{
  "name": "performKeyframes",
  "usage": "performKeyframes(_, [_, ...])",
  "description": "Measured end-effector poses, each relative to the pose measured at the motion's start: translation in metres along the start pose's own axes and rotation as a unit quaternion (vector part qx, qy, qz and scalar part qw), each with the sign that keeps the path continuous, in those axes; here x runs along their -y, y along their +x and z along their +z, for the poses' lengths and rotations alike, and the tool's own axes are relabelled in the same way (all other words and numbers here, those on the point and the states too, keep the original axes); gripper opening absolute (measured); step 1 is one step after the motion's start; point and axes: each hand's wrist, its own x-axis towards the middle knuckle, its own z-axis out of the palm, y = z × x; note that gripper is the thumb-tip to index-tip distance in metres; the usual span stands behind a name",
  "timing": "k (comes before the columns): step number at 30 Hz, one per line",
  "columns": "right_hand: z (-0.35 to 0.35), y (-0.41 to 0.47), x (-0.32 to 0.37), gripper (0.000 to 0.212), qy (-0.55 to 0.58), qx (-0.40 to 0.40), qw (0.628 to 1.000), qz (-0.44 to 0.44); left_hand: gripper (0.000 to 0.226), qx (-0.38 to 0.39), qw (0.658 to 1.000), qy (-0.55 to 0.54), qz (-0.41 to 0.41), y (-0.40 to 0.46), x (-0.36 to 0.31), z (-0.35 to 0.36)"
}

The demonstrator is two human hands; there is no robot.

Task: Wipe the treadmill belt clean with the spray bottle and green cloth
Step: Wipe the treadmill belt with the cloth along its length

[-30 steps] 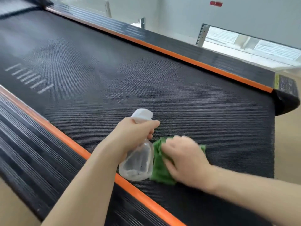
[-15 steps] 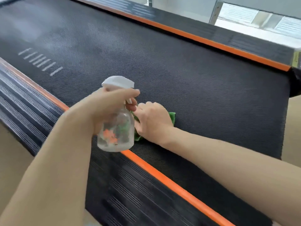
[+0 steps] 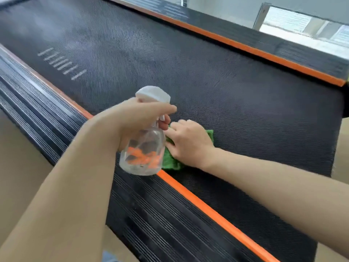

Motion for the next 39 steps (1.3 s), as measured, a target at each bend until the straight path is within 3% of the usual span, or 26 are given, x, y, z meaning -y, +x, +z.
performKeyframes(3, [-0.001, 0.001, 0.007, 0.026, -0.004, -0.006, 1.0, 0.026, 0.032, -0.007, 1.0, -0.001, 0.006, 0.001, 0.003, -0.004])
performKeyframes(8, [-0.046, -0.091, 0.001, 0.015, 0.051, 0.073, 0.99, -0.107, 0.03, -0.019, 1.0, -0.021, -0.006, 0.008, 0.009, -0.005])
performKeyframes(12, [-0.037, -0.076, -0.016, 0.017, 0.028, 0.073, 0.98, -0.181, 0.032, -0.038, 0.999, -0.036, 0.012, 0.021, 0.01, -0.001])
performKeyframes(14, [-0.017, -0.035, -0.021, 0.017, 0.006, 0.031, 0.989, -0.145, 0.028, -0.052, 0.997, -0.051, 0.029, 0.027, 0.01, 0.003])
performKeyframes(16, [0.0, 0.011, -0.026, 0.016, -0.01, -0.012, 0.999, -0.043, 0.028, -0.054, 0.996, -0.054, 0.038, 0.031, 0.008, 0.005])
performKeyframes(19, [0.008, 0.047, -0.023, 0.027, -0.021, -0.023, 0.998, 0.062, 0.029, -0.048, 0.997, -0.05, 0.042, 0.034, 0.008, 0.006])
performKeyframes(22, [-0.009, 0.003, -0.013, 0.017, 0.008, -0.021, 0.999, 0.042, 0.034, -0.047, 0.997, -0.052, 0.032, 0.04, 0.009, 0.008])
performKeyframes(26, [-0.04, -0.079, -0.02, 0.019, 0.039, 0.052, 0.995, -0.074, 0.03, -0.05, 0.997, -0.059, 0.024, 0.048, 0.007, 0.012])
performKeyframes(29, [-0.036, -0.073, -0.041, 0.021, 0.024, 0.067, 0.988, -0.138, 0.032, -0.053, 0.997, -0.061, 0.009, 0.049, 0.009, 0.017])
performKeyframes(35, [-0.02, -0.039, -0.045, 0.017, -0.021, -0.003, 1.0, 0.023, 0.044, -0.088, 0.994, -0.062, 0.025, 0.053, 0.007, 0.027])
performKeyframes(39, [-0.025, -0.055, -0.038, 0.017, -0.012, 0.011, 0.999, 0.038, 0.04, -0.098, 0.992, -0.075, 0.029, 0.052, 0.003, 0.037])
